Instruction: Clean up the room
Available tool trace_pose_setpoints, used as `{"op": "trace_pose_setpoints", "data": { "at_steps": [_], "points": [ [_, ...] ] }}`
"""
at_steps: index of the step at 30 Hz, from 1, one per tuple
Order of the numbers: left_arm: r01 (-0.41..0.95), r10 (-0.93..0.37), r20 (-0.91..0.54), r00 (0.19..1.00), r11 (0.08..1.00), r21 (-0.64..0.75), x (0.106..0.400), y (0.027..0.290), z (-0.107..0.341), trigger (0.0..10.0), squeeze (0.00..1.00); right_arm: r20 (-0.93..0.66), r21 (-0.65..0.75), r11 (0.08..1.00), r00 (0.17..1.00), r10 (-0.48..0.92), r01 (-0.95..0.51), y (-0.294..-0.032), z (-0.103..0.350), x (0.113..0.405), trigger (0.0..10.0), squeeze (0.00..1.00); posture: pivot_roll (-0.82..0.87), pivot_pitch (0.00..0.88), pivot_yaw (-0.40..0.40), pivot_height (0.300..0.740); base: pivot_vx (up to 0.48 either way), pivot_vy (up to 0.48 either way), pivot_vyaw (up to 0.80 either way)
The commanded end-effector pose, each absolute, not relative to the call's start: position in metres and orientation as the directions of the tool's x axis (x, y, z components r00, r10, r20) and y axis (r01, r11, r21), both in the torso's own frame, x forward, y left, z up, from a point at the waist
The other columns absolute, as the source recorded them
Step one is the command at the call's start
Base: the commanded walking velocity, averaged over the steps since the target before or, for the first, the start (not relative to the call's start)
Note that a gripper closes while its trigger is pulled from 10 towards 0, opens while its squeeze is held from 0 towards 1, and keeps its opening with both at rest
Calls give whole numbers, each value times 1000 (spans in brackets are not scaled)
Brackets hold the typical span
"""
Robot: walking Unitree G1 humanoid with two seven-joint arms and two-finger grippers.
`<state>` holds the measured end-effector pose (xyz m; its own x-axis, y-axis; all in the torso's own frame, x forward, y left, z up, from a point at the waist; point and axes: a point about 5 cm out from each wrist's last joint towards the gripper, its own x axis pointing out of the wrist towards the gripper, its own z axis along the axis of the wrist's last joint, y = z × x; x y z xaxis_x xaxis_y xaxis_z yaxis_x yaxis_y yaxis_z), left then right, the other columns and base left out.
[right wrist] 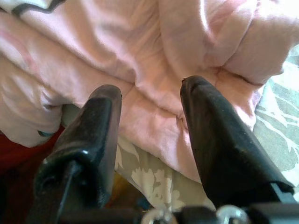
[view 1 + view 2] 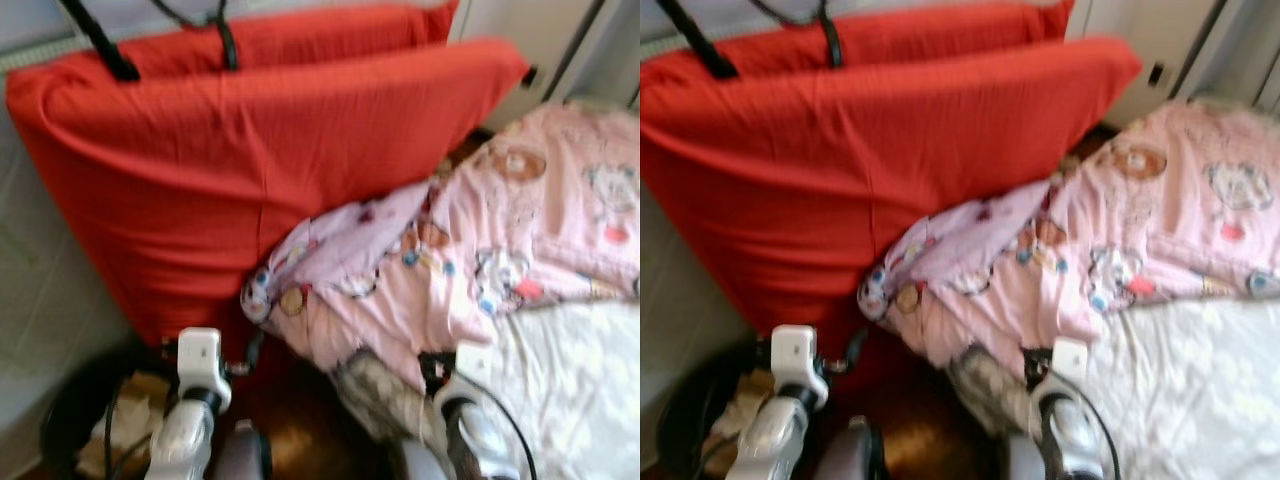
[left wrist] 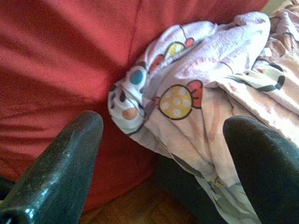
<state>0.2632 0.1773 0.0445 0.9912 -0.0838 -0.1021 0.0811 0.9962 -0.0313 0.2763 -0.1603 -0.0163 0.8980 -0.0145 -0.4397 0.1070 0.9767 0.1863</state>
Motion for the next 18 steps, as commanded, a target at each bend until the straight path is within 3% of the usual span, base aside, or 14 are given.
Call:
{"op": "trace_pose_setpoints", "data": {
  "at_steps": [1,18],
  "points": [
    [89,-92,-83,992,995,-37,267,177,52,10000,0,-482,174,977,876,-21,119,-161,-22,271,10000,0,-31,217,-23,645,0,0,0],
    [100,-103,-88,991,994,-38,246,175,57,10000,0,-521,119,971,845,-118,209,-174,-23,272,10000,0,7,312,-19,630,0,0,0]
  ]
}}
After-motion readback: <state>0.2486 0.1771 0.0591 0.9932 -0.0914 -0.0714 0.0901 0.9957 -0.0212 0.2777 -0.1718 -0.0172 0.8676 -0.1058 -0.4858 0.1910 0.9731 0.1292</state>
